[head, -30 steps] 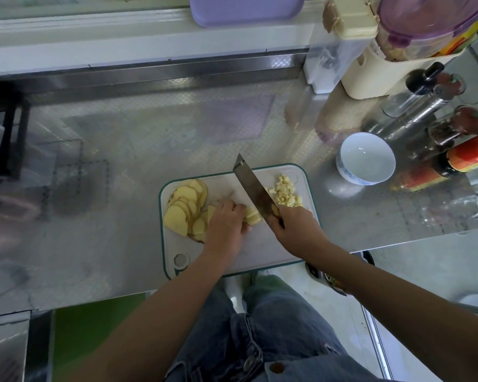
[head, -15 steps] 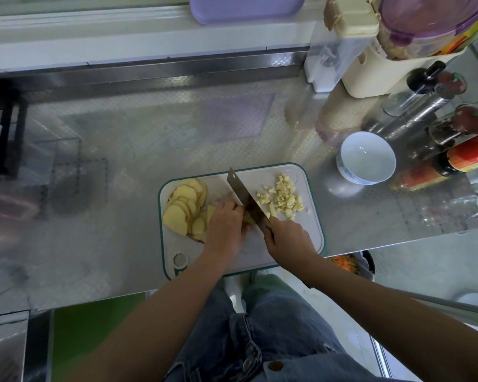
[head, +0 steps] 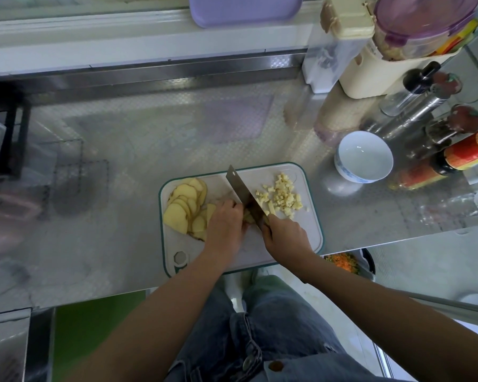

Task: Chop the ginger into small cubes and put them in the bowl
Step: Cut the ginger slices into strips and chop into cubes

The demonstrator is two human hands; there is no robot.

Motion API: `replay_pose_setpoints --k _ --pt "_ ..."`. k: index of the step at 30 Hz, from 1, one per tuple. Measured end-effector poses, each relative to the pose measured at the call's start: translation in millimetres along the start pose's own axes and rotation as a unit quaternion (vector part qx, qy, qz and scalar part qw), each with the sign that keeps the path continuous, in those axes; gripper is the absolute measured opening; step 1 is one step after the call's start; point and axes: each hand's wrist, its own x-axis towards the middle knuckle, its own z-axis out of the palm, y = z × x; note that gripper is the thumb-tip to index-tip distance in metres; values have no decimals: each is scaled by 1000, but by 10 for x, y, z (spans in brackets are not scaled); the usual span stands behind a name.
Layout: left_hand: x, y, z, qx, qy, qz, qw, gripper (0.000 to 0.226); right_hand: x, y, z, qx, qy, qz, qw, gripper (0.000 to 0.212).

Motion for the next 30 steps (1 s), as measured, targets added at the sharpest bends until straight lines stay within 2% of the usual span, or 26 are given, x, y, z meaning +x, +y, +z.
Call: replay_pose_setpoints --k 6,9,17,23,30 --pt "-66 -51 -19 25 10 9 1000 36 30 40 -138 57 -3 1 998 24" --pt "-92 -70 -21 28 19 6 999 28 31 40 -217 53 9 -15 998 26" --pt "-58 -50 -10 29 27 -9 999 16 -2 -29 -208 29 -27 -25 999 41" --pt "-40 -62 -11 28 20 -12 999 20 -6 -43 -34 7 -19 -11 1000 25" --pt "-37 -67 -22 22 19 -11 1000 22 22 -58 34 10 -8 -3 1000 24"
